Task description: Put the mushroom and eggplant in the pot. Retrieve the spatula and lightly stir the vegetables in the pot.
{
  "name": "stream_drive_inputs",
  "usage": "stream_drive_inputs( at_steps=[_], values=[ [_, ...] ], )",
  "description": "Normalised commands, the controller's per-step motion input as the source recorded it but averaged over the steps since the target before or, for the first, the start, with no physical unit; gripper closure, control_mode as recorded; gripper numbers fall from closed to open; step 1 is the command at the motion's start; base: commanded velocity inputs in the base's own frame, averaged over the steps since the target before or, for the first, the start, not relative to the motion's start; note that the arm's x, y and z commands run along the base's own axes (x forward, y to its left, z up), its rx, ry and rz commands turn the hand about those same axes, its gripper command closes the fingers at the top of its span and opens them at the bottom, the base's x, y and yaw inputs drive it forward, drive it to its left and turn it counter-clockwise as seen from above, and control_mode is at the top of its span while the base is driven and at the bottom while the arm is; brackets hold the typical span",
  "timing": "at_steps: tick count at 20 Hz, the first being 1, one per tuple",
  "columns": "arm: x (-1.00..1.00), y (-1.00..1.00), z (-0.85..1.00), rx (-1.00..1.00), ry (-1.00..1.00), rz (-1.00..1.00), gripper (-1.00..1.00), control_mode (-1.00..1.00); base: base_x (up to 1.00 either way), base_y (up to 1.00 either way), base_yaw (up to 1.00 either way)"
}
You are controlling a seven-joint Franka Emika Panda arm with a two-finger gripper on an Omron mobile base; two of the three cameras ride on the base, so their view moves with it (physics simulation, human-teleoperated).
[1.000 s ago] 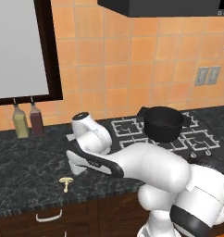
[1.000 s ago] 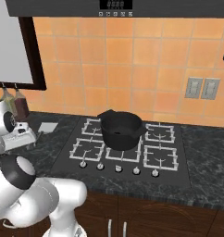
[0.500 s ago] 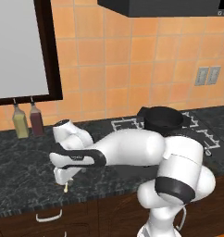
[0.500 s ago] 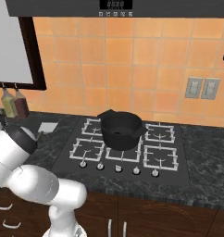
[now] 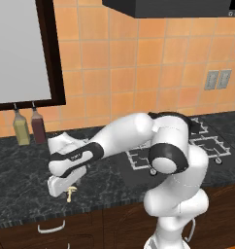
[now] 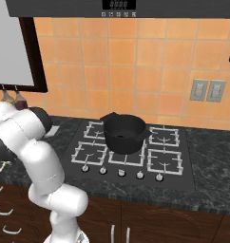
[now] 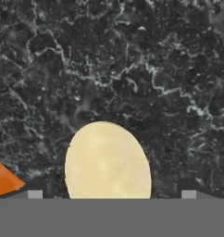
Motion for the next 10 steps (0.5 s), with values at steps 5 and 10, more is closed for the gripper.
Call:
stream_drive_inputs(
  at_steps=[5, 10],
  values=[
    [0.36, 0.20, -0.28, 0.00, 0.08, 0.00, -1.00, -1.00, 0.00, 0.00, 0.00],
    [0.02, 0.08, -0.12, -0.01, 0.03, 0.00, 1.00, -1.00, 0.00, 0.00, 0.00]
  ],
)
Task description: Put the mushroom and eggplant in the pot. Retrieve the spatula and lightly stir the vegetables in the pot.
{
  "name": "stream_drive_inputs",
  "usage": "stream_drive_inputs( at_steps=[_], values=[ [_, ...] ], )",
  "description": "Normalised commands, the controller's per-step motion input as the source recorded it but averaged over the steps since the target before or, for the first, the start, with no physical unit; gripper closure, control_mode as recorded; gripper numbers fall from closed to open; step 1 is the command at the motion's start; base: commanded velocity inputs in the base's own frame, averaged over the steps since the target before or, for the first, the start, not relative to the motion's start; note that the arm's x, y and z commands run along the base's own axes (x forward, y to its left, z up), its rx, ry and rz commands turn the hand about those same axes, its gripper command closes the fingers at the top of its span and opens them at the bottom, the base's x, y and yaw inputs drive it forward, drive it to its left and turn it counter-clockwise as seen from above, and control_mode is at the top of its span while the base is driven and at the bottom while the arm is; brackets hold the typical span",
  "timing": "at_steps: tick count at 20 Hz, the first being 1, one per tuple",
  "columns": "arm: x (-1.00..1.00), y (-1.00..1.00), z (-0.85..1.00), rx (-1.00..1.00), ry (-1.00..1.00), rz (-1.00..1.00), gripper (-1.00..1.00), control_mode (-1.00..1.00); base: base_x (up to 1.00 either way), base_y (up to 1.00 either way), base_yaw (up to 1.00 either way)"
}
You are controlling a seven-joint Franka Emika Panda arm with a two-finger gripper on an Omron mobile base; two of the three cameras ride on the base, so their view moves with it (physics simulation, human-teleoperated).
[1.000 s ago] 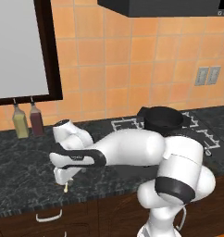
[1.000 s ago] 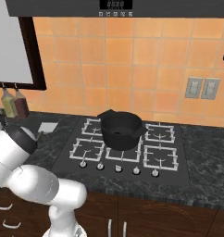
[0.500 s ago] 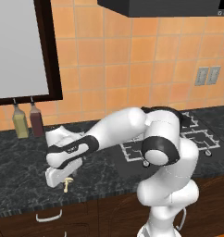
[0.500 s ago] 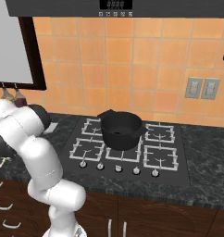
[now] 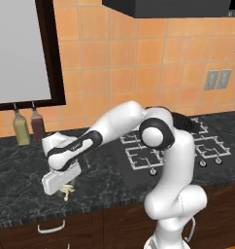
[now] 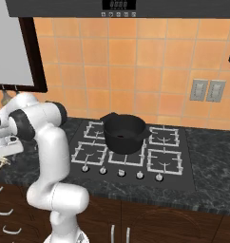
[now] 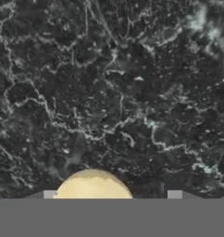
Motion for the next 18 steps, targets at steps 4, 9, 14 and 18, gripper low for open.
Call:
stream_drive_inputs(
  at_steps=[4, 9, 14, 18],
  values=[
    [-0.04, -0.20, 0.08, 0.00, -0.02, 0.00, 1.00, -1.00, 0.00, 0.00, 0.00],
    [-0.04, -0.57, 0.45, 0.00, -0.07, -0.04, 1.00, -1.00, 0.00, 0.00, 0.00],
    [-0.24, -0.96, 0.49, 0.02, -0.13, -0.10, 1.00, -1.00, 0.00, 0.00, 0.00],
    [-0.19, -1.00, 0.39, 0.10, -0.13, -0.13, 1.00, -1.00, 0.00, 0.00, 0.00]
  ],
)
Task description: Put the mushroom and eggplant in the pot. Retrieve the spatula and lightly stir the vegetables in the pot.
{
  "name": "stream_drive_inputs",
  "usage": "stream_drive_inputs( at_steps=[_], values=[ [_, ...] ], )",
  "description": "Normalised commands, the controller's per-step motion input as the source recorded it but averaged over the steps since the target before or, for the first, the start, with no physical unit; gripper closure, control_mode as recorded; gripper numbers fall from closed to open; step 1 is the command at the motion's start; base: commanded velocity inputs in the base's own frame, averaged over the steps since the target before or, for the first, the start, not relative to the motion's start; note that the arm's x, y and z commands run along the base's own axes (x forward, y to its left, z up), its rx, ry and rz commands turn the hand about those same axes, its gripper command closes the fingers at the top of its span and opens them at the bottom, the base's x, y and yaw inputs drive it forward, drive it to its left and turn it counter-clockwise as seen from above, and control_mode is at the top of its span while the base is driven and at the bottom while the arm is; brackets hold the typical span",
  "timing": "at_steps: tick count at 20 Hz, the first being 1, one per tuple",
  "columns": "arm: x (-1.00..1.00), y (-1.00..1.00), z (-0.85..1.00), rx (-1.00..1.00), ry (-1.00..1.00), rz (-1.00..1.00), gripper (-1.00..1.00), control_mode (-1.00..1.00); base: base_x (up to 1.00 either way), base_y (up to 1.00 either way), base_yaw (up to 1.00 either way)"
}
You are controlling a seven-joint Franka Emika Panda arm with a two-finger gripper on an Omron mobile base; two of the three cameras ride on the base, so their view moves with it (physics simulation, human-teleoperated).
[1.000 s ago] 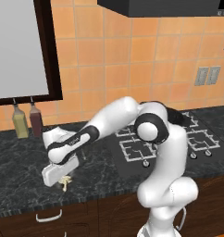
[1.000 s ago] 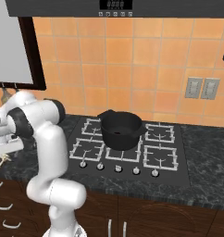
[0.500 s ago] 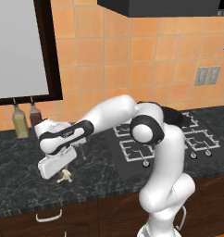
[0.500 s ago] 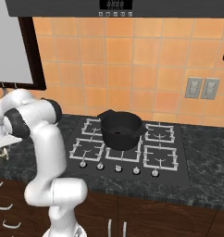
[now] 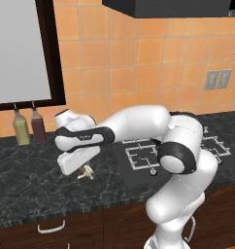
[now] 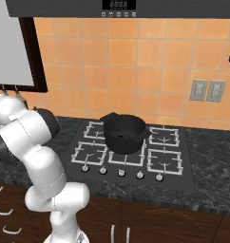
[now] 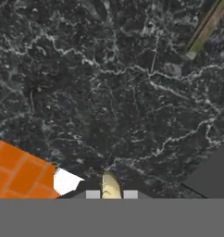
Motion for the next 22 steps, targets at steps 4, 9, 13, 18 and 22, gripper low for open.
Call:
stream_drive_inputs(
  at_steps=[4, 9, 13, 18, 22],
  values=[
    [-0.06, -1.00, 0.63, 0.27, -0.19, -0.12, 1.00, -1.00, 0.00, 0.00, 0.00],
    [0.25, -1.00, 0.95, 0.34, -0.13, -0.14, 1.00, -1.00, 0.00, 0.00, 0.00],
    [0.51, -1.00, 0.73, 0.22, -0.15, -0.14, 1.00, -1.00, 0.00, 0.00, 0.00],
    [0.55, -0.98, 0.67, 0.04, -0.13, -0.15, 1.00, -1.00, 0.00, 0.00, 0.00],
    [0.61, -1.00, 0.32, 0.01, -0.18, -0.13, 1.00, -1.00, 0.00, 0.00, 0.00]
  ],
)
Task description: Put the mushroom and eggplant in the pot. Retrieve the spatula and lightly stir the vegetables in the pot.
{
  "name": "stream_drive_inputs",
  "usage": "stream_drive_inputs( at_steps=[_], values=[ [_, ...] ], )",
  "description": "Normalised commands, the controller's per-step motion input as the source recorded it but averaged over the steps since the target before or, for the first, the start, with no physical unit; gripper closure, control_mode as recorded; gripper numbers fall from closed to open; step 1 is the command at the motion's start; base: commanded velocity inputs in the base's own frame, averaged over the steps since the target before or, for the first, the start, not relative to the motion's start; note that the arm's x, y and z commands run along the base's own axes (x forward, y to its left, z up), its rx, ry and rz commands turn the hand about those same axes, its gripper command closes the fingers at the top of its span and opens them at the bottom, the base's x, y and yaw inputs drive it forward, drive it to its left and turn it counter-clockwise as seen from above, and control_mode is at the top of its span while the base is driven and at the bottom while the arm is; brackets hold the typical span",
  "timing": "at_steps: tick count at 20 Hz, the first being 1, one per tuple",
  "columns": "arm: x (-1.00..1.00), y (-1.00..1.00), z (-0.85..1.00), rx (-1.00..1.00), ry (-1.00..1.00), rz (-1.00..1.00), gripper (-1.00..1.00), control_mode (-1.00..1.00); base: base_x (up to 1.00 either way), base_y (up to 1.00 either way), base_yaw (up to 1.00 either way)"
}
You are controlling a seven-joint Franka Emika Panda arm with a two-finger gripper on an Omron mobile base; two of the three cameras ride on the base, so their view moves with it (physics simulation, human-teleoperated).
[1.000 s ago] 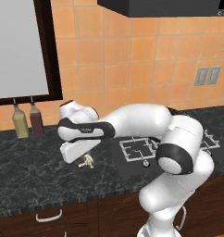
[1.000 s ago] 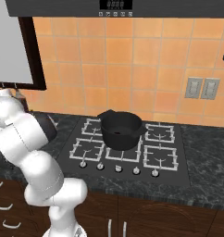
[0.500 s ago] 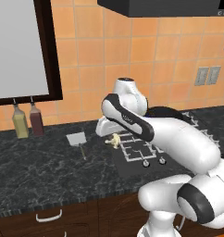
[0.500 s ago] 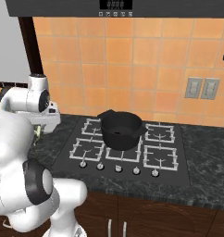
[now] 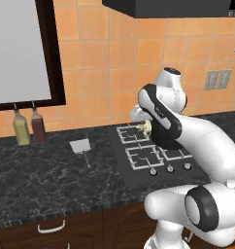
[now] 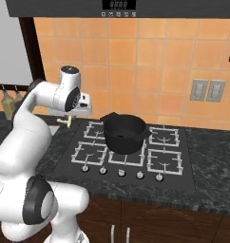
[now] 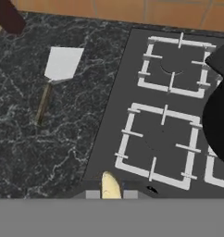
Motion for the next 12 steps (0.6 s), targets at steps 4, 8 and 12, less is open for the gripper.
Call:
stream_drive_inputs(
  at_steps=[4, 8, 12],
  values=[
    [0.82, -1.00, -0.08, -0.03, -0.05, -0.13, 1.00, -1.00, 0.00, 0.00, 0.00],
    [0.61, -1.00, -0.11, -0.03, 0.00, -0.14, 1.00, -1.00, 0.00, 0.00, 0.00],
    [0.33, -0.88, 0.00, 0.00, 0.01, -0.09, 1.00, -1.00, 0.00, 0.00, 0.00]
  ],
)
